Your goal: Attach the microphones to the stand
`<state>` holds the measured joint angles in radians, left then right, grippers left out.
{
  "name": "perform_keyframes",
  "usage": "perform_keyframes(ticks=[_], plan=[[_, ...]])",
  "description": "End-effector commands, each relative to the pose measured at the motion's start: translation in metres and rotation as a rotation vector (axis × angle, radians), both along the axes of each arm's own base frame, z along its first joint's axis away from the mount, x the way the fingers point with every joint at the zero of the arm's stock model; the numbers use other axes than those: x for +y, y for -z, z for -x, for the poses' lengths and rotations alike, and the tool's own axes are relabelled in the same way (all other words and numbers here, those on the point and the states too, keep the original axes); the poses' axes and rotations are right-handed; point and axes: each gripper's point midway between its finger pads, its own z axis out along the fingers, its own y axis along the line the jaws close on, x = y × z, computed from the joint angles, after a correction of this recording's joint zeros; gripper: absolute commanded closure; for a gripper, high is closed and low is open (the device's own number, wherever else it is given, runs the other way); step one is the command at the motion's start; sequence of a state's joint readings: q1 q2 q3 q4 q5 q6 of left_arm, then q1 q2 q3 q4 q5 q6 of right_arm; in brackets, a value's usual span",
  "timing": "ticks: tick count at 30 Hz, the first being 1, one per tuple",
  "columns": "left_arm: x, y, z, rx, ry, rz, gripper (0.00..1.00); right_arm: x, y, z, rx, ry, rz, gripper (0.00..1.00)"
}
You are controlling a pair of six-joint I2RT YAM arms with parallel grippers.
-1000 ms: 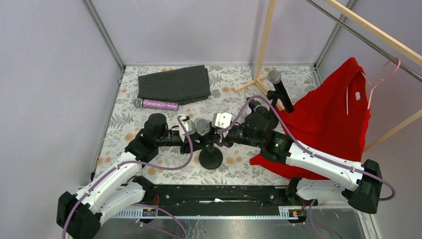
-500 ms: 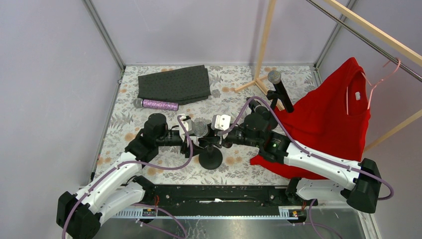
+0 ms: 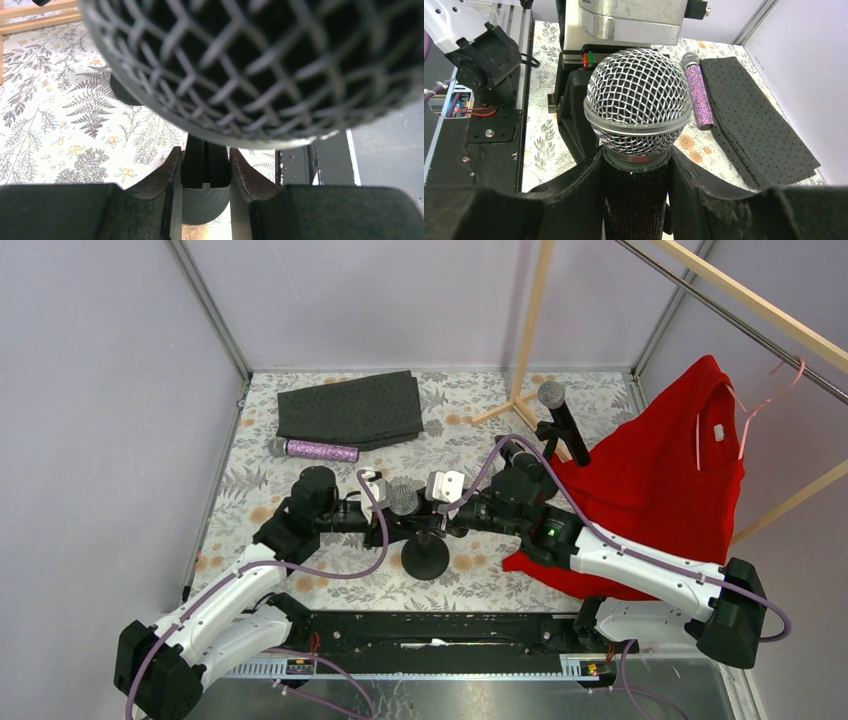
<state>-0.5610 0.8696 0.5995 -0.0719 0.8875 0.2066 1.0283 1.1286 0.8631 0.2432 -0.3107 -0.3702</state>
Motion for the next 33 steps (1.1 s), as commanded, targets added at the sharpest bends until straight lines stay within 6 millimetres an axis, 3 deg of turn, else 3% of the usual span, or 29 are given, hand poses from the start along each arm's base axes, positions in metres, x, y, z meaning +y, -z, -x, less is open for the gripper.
perform_keyframes(ticks=[1,10,11,12,18,21,24,33], plan=[[-0.005,-0.015,-0.005,-0.062,0.017,0.032,1.0,0.004,-0.001,0.011,0.004,-0.057,-0.038,1.0],[-0.004,-0.016,-0.005,-0.069,0.013,0.034,0.99,0.002,0.015,0.015,0.036,-0.061,-0.038,1.0],[-0.004,-0.016,-0.006,-0.069,0.005,0.033,0.85,0.002,0.015,0.015,0.036,-0.058,-0.037,1.0],[-0.003,-0.016,-0.008,-0.068,-0.011,0.03,0.6,0.001,0.015,0.014,0.035,-0.053,-0.037,1.0],[-0.001,-0.018,-0.011,-0.075,-0.037,0.03,0.04,-0.003,0.012,0.013,0.021,-0.038,-0.036,1.0],[0.0,-0.018,-0.011,-0.077,-0.05,0.03,0.01,-0.005,0.011,0.012,0.016,-0.032,-0.034,0.98],[0.002,-0.021,-0.013,-0.082,-0.071,0.036,0.01,-0.006,0.009,0.011,0.011,-0.025,-0.034,0.88],[0.021,-0.043,-0.01,-0.128,-0.208,0.096,0.01,-0.008,-0.004,0.007,-0.005,0.004,-0.056,0.42]])
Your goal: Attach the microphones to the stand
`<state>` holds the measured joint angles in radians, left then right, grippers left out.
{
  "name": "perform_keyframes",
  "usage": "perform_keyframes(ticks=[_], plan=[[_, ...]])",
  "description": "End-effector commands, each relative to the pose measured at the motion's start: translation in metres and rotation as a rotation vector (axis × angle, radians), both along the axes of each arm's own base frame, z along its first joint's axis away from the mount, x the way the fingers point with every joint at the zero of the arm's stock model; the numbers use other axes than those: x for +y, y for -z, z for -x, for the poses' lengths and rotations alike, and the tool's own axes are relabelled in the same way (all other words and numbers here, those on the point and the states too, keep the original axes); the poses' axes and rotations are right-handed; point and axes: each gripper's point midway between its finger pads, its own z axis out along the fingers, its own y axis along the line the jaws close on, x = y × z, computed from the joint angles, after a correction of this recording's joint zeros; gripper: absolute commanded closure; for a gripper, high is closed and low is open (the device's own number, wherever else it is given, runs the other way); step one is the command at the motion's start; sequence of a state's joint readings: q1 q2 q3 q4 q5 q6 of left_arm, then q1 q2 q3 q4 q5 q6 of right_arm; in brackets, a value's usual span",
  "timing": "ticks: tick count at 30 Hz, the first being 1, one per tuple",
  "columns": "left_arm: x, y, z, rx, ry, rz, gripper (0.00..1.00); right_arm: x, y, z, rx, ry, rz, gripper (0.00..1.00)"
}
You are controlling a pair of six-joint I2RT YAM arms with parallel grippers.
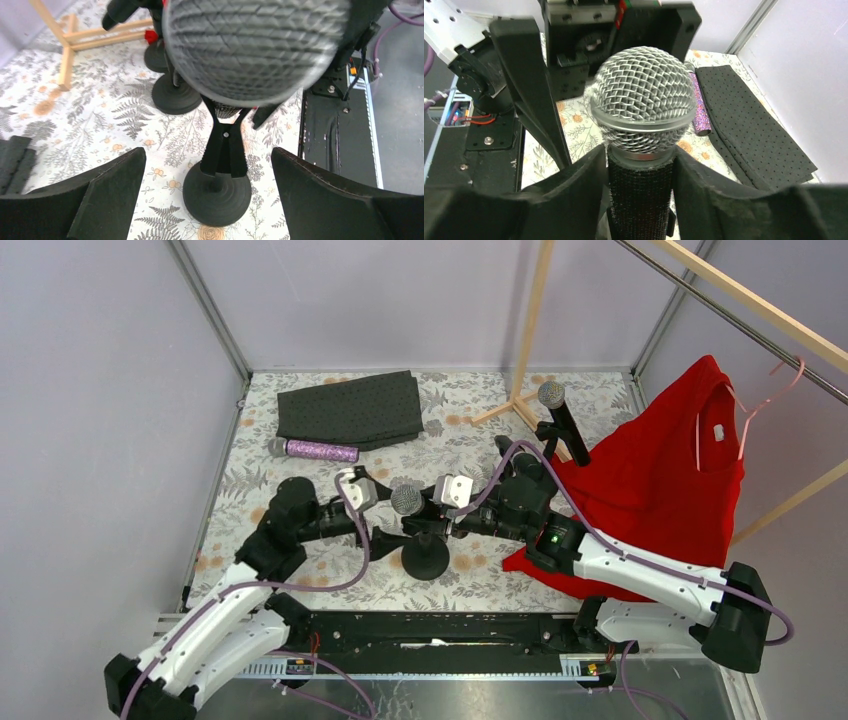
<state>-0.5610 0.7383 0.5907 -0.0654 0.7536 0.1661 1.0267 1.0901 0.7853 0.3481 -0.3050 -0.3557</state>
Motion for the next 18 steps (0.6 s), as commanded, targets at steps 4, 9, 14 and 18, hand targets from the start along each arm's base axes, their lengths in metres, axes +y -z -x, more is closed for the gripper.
perform_keyframes(ticks=[4,9,14,18], plan=[[0.019,-0.022,0.006,-0.047,-0.11,0.059,0.01,-0.003,-0.016,0.009,-0.005,-0.032,-0.008,0.34],[0.029,-0.025,0.014,-0.034,-0.148,0.07,0.01,-0.008,-0.038,0.017,-0.034,-0.058,-0.025,0.21],[0.039,-0.034,0.008,0.012,-0.264,0.132,0.01,-0.021,-0.054,0.017,-0.056,-0.023,-0.048,0.15],[0.05,-0.049,0.0,0.063,-0.378,0.235,0.01,-0.036,-0.056,0.016,-0.076,0.022,-0.033,0.14]])
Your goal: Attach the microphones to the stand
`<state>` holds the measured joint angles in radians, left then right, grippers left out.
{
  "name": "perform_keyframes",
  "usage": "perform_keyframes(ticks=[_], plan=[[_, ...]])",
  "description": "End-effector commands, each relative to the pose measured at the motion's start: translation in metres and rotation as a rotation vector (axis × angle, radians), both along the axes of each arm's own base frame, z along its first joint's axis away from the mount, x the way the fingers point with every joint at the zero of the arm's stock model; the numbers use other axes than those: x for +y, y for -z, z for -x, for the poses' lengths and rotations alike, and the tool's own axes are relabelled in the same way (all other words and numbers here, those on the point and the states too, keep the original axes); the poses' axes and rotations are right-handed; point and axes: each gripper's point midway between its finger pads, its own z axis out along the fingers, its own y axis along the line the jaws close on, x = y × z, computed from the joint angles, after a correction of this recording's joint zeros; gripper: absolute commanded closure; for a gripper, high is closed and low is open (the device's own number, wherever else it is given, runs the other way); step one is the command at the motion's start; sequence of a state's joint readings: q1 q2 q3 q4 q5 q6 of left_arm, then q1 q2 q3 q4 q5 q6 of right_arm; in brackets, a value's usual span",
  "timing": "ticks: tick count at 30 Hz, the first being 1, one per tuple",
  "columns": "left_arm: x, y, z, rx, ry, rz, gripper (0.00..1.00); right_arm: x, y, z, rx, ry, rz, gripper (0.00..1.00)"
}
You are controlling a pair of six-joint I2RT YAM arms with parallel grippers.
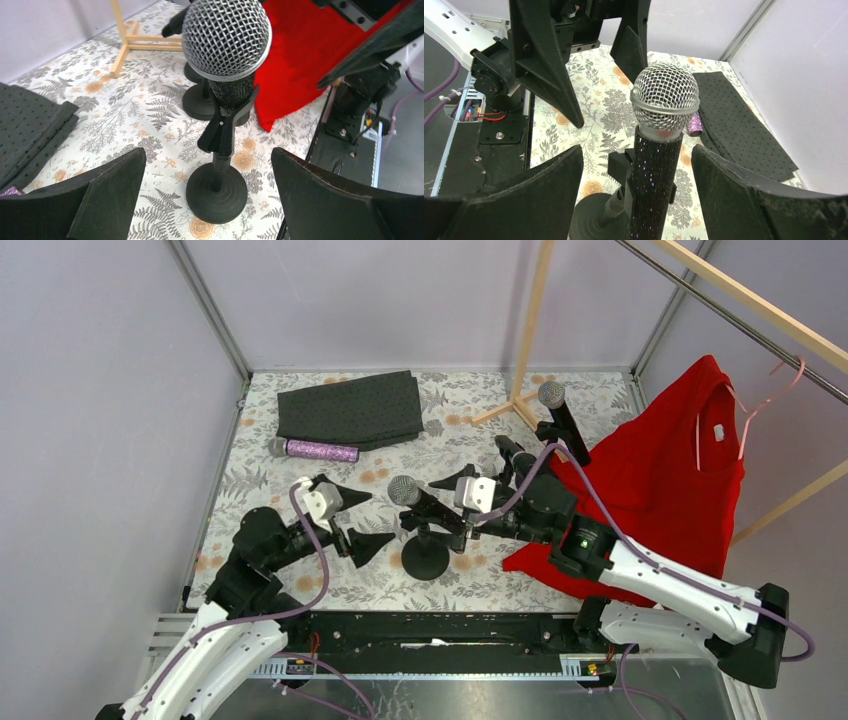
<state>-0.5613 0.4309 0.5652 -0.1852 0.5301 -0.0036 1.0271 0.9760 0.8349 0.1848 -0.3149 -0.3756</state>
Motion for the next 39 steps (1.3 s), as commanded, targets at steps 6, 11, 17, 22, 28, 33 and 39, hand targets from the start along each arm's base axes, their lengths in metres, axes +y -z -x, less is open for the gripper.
perform_keyframes(ticks=[6,11,17,22,28,33,39], plan=[[0.034,-0.026,-0.03,0.156,-0.349,0.273,0.01,-0.041,-0.02,0.003,-0.038,0.106,-0.007,0.14],[0.056,-0.028,-0.042,0.245,-0.519,0.299,0.01,-0.066,-0.017,0.011,0.036,0.166,-0.065,0.11],[0.092,-0.009,-0.049,0.372,-0.763,0.243,0.01,-0.1,-0.013,0.025,0.159,0.231,-0.169,0.11],[0.112,0.002,-0.049,0.372,-0.864,0.277,0.01,-0.127,0.015,0.028,0.216,0.312,-0.12,0.08],[0.127,-0.004,-0.047,0.325,-0.914,0.302,0.01,-0.16,0.034,0.014,0.211,0.48,-0.159,0.06],[0.123,-0.004,-0.048,0.326,-0.901,0.296,0.01,-0.181,0.042,0.003,0.226,0.601,-0.192,0.0],[0.123,-0.002,-0.049,0.334,-0.907,0.286,0.01,-0.203,0.055,-0.001,0.229,0.691,-0.237,0.0]])
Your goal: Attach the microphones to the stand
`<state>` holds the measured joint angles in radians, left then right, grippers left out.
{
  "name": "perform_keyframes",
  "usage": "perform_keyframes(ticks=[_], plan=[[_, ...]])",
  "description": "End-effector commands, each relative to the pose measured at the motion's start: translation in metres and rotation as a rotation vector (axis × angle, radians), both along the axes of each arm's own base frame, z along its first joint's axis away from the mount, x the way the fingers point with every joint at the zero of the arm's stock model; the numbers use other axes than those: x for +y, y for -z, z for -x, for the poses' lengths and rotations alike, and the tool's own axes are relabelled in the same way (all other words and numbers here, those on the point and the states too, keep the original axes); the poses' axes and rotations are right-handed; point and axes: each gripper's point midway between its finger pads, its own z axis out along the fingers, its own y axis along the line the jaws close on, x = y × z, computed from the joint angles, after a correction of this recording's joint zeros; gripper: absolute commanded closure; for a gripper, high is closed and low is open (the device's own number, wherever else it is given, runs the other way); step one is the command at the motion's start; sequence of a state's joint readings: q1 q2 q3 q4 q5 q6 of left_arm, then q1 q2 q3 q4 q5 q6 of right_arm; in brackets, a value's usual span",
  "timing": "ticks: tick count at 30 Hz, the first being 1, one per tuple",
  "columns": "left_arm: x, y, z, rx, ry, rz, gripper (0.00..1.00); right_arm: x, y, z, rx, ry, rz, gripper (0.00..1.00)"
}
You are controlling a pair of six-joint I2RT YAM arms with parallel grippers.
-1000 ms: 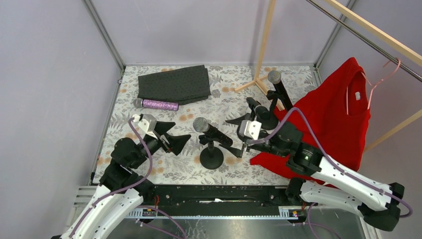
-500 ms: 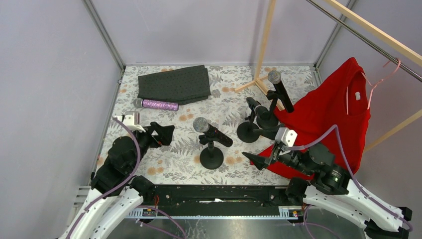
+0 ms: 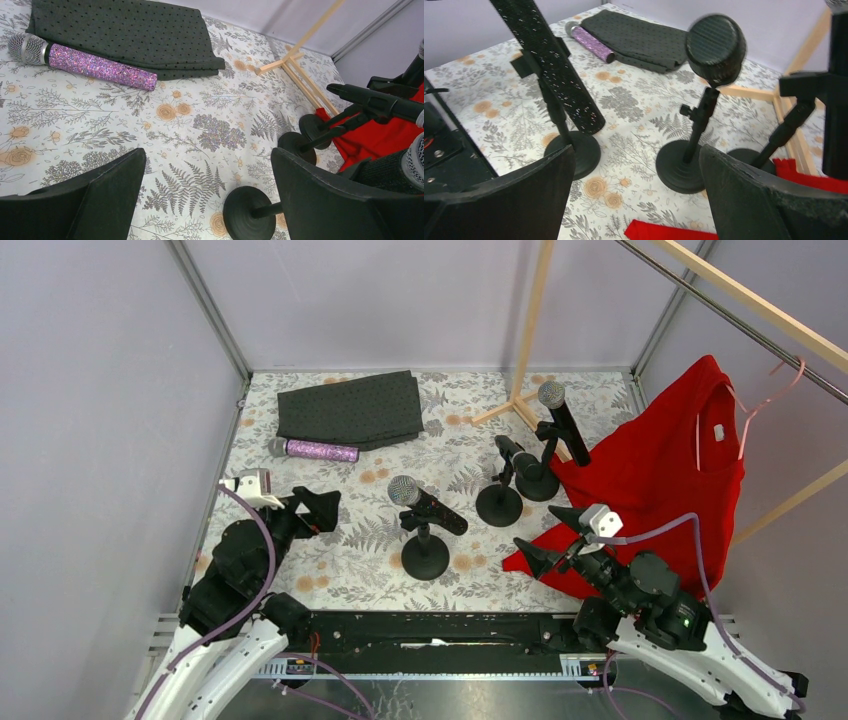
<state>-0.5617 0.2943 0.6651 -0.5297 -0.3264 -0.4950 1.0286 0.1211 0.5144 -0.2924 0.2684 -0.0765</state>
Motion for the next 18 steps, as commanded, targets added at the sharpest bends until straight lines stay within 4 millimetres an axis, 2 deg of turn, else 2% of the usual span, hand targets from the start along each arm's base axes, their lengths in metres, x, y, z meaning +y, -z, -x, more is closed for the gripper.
perform_keyframes(ticks=[1,4,18], plan=[[0.002,-0.006,-0.004,-0.017,-0.024,0.006,0.01,-0.022,0.004,-0.008,0.003,0.121,-0.049,0.0],[0.003,-0.007,-0.005,-0.021,-0.025,0.005,0.01,-0.028,0.005,-0.01,-0.003,0.15,-0.063,0.0],[0.002,-0.006,-0.007,-0.01,-0.022,-0.003,0.01,-0.018,0.015,-0.007,0.006,0.101,-0.046,0.0]])
